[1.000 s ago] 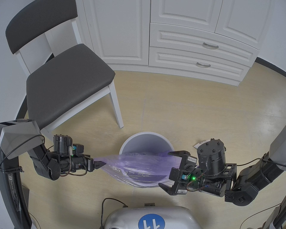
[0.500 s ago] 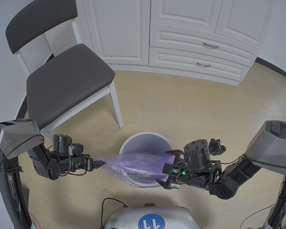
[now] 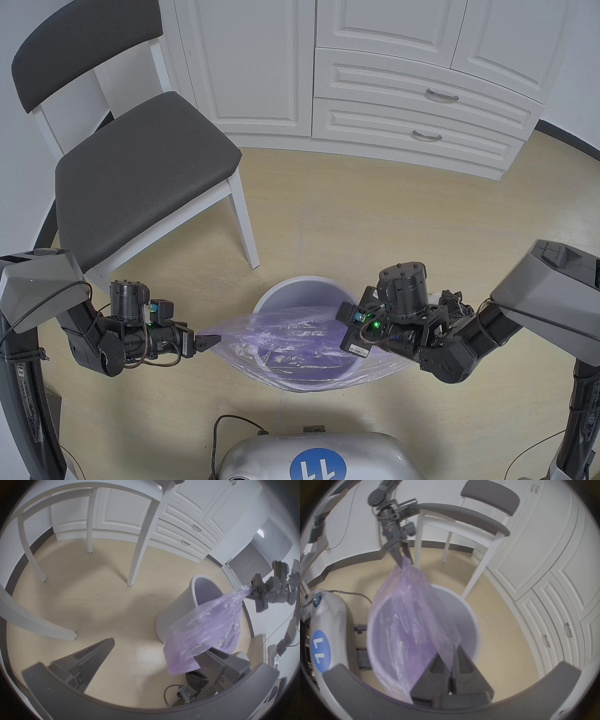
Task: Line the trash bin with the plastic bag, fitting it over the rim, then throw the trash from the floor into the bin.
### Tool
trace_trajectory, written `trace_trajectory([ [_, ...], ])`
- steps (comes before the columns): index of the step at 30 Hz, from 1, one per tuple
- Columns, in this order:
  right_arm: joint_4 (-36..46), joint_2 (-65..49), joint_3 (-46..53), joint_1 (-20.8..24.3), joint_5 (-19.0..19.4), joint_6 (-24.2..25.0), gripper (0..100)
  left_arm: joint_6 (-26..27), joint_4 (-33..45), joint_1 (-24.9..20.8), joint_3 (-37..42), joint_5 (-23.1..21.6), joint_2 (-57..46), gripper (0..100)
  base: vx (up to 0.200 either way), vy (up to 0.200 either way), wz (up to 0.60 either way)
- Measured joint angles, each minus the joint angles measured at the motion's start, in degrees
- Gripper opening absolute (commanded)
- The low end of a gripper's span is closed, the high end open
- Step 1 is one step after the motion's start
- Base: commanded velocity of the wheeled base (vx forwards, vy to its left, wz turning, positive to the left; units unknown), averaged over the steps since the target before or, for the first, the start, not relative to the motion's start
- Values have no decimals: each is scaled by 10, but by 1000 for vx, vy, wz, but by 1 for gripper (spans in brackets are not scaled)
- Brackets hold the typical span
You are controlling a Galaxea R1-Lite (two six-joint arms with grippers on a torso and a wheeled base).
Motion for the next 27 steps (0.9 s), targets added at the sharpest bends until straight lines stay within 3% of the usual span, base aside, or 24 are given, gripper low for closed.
trace_trajectory([
  [10, 21, 61, -179, -30, -29, 73, 0, -12, -26, 0, -4, 1, 2, 100, 0, 0, 0],
  [22, 25, 262, -499, -44, -62, 198, 0, -55, -87, -6, -13, 22, 7, 100, 0, 0, 0],
  [23, 19, 285, -523, -46, -63, 212, 100, -60, -96, -7, -14, 25, 8, 100, 0, 0, 0],
  [27, -24, 339, -569, -51, -67, 236, 100, -70, -113, -9, -16, 32, 10, 100, 0, 0, 0],
])
